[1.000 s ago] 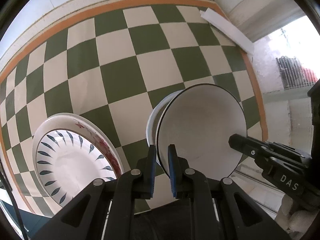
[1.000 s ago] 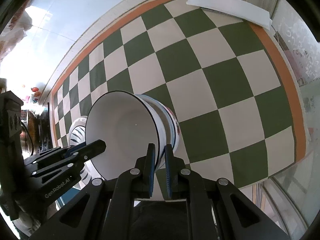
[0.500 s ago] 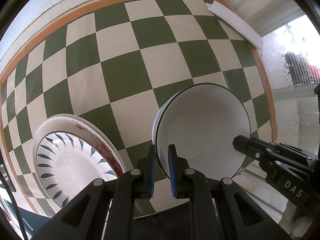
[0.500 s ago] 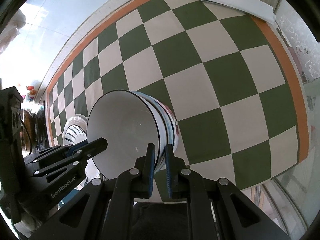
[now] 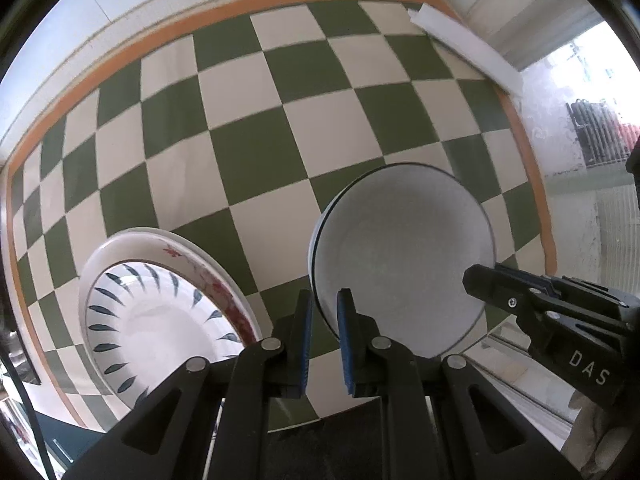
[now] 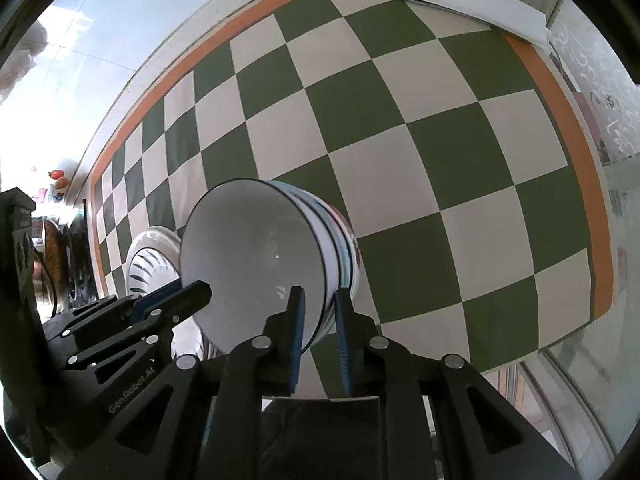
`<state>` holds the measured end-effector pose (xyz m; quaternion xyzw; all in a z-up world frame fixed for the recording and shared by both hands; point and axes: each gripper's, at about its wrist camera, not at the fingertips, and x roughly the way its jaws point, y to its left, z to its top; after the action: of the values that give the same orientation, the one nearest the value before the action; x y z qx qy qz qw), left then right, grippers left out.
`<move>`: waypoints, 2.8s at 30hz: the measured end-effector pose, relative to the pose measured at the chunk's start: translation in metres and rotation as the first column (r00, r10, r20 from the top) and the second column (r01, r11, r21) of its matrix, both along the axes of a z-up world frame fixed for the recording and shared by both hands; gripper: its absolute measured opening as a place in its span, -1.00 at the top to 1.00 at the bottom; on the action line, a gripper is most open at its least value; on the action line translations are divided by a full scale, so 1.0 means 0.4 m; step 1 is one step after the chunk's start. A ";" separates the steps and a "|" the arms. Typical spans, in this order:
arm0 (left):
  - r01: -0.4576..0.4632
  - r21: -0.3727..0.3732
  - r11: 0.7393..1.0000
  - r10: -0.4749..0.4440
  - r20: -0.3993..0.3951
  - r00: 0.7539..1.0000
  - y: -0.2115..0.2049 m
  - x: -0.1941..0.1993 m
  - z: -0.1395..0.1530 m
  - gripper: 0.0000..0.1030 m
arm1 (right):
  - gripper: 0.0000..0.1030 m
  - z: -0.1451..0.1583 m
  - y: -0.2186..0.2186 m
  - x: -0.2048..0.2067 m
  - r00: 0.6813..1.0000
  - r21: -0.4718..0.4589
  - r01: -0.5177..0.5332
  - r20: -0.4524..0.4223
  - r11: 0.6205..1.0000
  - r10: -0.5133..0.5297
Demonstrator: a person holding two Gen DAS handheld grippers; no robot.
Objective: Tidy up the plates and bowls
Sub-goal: 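Lower the red-flower bowl onto the bowl stack and open both grippers, then move both grippers to the rim of the nested bowl stack, then grasp the rim of the nested bowl stack with both grippers, then carry the bowl stack onto the plate stack with both grippers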
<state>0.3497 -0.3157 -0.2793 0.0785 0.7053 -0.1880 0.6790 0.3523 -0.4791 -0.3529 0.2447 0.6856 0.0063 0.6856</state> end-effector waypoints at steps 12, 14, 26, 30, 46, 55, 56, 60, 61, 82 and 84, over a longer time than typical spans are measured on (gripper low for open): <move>-0.012 -0.063 0.998 0.022 0.163 0.986 0.122 -0.064 0.204 -0.47 | -0.08 0.217 0.071 -0.095 0.984 -0.124 -0.081 0.146 0.989 0.099; -0.015 -0.062 0.998 0.027 0.193 0.981 0.137 -0.074 0.231 -0.64 | -0.32 0.258 0.086 -0.117 0.978 -0.134 -0.094 0.172 0.987 0.116; -0.023 -0.128 0.992 0.057 0.273 0.960 0.216 -0.160 0.364 -0.85 | -0.72 0.432 0.115 -0.233 0.957 -0.194 -0.062 0.269 0.979 0.113; -0.034 -0.162 0.986 0.079 0.279 0.957 0.232 -0.178 0.391 -0.88 | -0.78 0.476 0.111 -0.260 0.947 -0.198 -0.029 0.307 0.980 0.091; -0.071 -0.205 0.976 0.118 0.225 0.967 0.216 -0.119 0.358 -0.92 | -0.85 0.494 0.098 -0.239 0.933 -0.200 -0.022 0.349 0.980 0.092; -0.105 -0.142 0.984 0.117 0.082 0.990 0.155 0.024 0.153 -0.92 | -0.85 0.289 0.018 -0.136 0.967 -0.065 0.025 0.256 0.998 -0.007; -0.098 -0.136 0.986 0.108 0.071 0.992 0.148 0.031 0.140 -0.92 | -0.85 0.266 0.010 -0.127 0.970 -0.054 0.031 0.242 0.998 -0.017; -0.078 -0.126 0.989 0.077 -0.014 0.997 0.104 0.071 0.062 -0.92 | -0.85 0.166 -0.021 -0.094 0.983 -0.020 0.056 0.176 0.998 -0.051; -0.084 -0.120 0.989 0.081 -0.036 0.996 0.095 0.082 0.042 -0.92 | -0.85 0.138 -0.030 -0.084 0.986 -0.003 0.060 0.158 0.998 -0.058; -0.050 -0.180 0.982 -0.015 -0.341 0.940 -0.002 0.145 -0.218 -0.09 | -0.58 -0.226 -0.073 -0.007 0.983 0.345 0.182 -0.033 0.921 -0.183; -0.050 -0.218 0.975 -0.030 -0.349 0.936 -0.007 0.143 -0.222 -0.06 | -0.40 -0.252 -0.062 -0.005 0.983 0.384 0.182 -0.055 0.905 -0.174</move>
<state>0.4070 -0.3185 -0.3682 -0.0368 0.7897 -0.2737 0.5478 0.3501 -0.5039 -0.4536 0.4371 0.6522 0.0767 0.6146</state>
